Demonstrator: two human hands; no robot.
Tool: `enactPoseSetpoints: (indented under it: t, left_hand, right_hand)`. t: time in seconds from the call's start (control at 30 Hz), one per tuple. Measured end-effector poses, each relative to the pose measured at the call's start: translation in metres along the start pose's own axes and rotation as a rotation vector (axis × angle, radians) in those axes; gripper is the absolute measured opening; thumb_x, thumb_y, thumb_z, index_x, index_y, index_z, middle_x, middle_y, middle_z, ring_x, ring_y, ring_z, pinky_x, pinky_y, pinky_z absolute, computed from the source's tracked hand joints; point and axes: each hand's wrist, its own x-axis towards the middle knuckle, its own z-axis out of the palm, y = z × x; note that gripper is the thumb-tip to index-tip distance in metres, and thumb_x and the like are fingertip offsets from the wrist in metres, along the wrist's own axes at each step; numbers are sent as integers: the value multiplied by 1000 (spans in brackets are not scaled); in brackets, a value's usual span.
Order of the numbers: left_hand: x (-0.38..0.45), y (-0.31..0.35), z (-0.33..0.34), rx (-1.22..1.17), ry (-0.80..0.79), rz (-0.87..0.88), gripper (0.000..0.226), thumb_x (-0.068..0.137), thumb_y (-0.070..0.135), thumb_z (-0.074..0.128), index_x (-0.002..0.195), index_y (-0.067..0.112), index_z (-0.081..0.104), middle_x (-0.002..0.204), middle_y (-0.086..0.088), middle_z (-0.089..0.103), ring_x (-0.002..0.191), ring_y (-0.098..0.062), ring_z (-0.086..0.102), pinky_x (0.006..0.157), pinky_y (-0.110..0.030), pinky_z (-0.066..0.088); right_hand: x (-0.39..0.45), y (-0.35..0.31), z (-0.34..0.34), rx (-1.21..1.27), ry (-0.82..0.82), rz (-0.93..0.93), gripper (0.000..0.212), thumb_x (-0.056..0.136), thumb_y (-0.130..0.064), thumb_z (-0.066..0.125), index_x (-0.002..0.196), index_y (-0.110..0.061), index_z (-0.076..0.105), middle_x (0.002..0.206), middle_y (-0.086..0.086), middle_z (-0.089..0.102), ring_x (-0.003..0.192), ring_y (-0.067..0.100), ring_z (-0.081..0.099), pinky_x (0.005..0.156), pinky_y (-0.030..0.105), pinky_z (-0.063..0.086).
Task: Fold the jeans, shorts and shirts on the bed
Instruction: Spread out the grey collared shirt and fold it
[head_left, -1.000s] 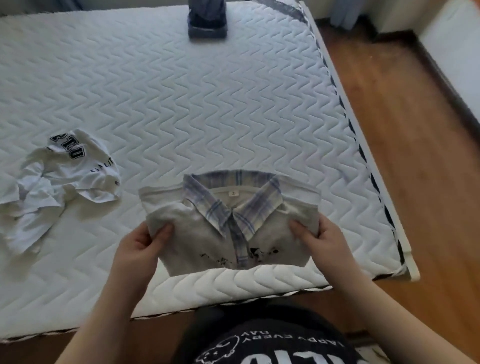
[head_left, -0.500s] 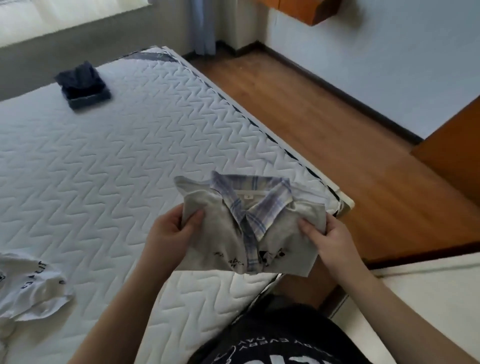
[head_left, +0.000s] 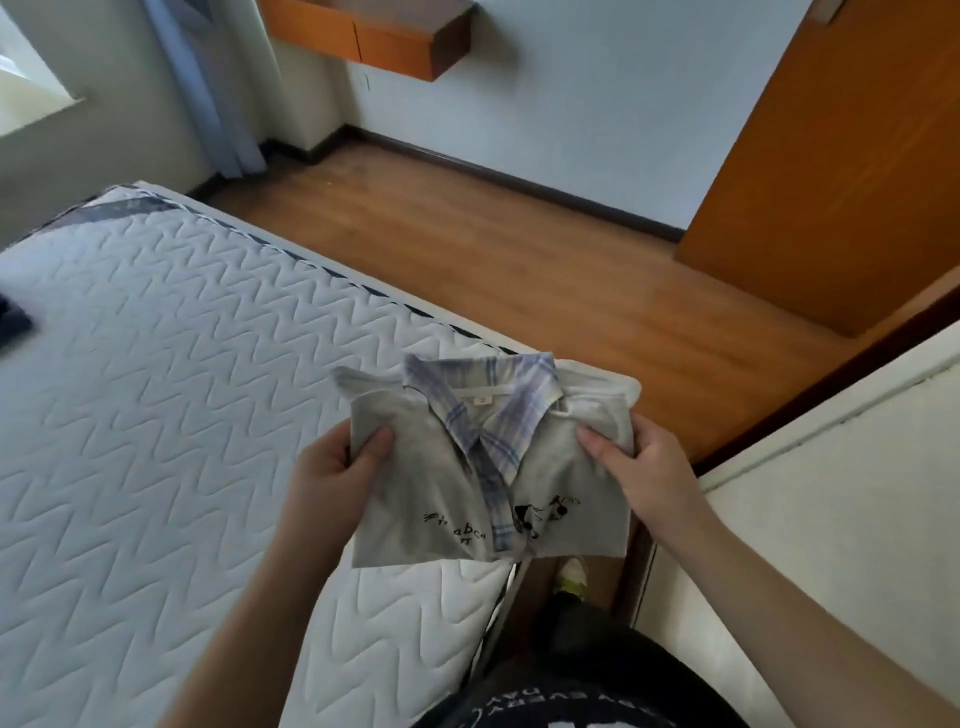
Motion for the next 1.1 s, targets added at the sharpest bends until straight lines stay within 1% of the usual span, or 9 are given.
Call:
enactPoseSetpoints:
  t: [0.13, 0.3, 0.43, 0.6, 0.73, 0.8, 0.9, 0.97, 1.1]
  left_hand:
    - [41, 11, 36, 3, -6, -22, 34, 73, 54, 64, 90, 27, 73, 87, -2, 75, 86, -24, 71, 81, -52, 58]
    - [79, 22, 86, -6, 42, -49, 20, 80, 41, 64, 86, 25, 74, 82, -2, 74, 76, -15, 70, 69, -38, 55]
    - [98, 35, 107, 3, 82, -81, 26, 77, 47, 65, 83, 23, 73, 80, -5, 73, 74, -18, 68, 70, -40, 55]
    - [105, 39, 110, -28, 124, -66, 32, 73, 50, 68, 84, 21, 75, 81, -8, 74, 72, -15, 70, 61, -24, 55]
    - [104, 23, 101, -44, 182, -114, 33, 71, 51, 70, 81, 19, 75, 80, -14, 73, 71, -17, 69, 61, -27, 57]
    - [106, 13, 99, -60, 202, -152, 30, 73, 49, 71, 82, 21, 76, 80, -13, 73, 73, -17, 70, 64, -29, 58]
    - [117, 4, 101, -88, 176, -183, 9, 88, 31, 70, 84, 26, 76, 83, -5, 76, 77, -16, 72, 64, -25, 57]
    - [129, 5, 106, -109, 144, -190, 13, 93, 23, 65, 86, 26, 76, 86, -4, 76, 79, -15, 72, 63, -22, 55]
    - [159, 24, 120, -157, 67, -160, 16, 94, 20, 62, 87, 24, 76, 88, -4, 76, 79, -14, 72, 62, -19, 54]
  right_hand:
    - [51, 8, -27, -2, -8, 11, 14, 87, -33, 70, 99, -28, 70, 89, -14, 74, 78, 3, 70, 61, 13, 51]
    - [124, 18, -52, 56, -72, 58, 18, 88, -34, 68, 103, -25, 70, 95, -6, 75, 87, 13, 71, 74, 28, 57]
    - [166, 16, -61, 58, -138, 62, 20, 88, -33, 67, 103, -20, 69, 95, -5, 75, 86, 12, 71, 71, 23, 56]
    - [202, 14, -66, 71, -212, 103, 23, 88, -32, 66, 106, -18, 68, 96, -4, 75, 87, 13, 71, 71, 23, 57]
    - [217, 16, -59, 45, -267, 115, 27, 84, -39, 67, 107, -24, 68, 99, -7, 75, 89, 11, 71, 70, 20, 56]
    - [220, 19, -52, 0, -270, 110, 19, 87, -36, 67, 104, -28, 68, 97, -11, 74, 86, 8, 71, 66, 17, 54]
    - [218, 21, -48, -43, -253, 99, 8, 91, -29, 67, 97, -35, 68, 92, -13, 74, 82, 6, 71, 63, 14, 51]
    - [219, 21, -53, -85, -236, 95, 7, 90, -31, 68, 94, -37, 68, 91, -12, 74, 82, 7, 71, 65, 19, 53]
    - [234, 18, -75, -107, -147, 112, 8, 90, -32, 67, 98, -29, 68, 91, -9, 75, 82, 11, 71, 72, 33, 57]
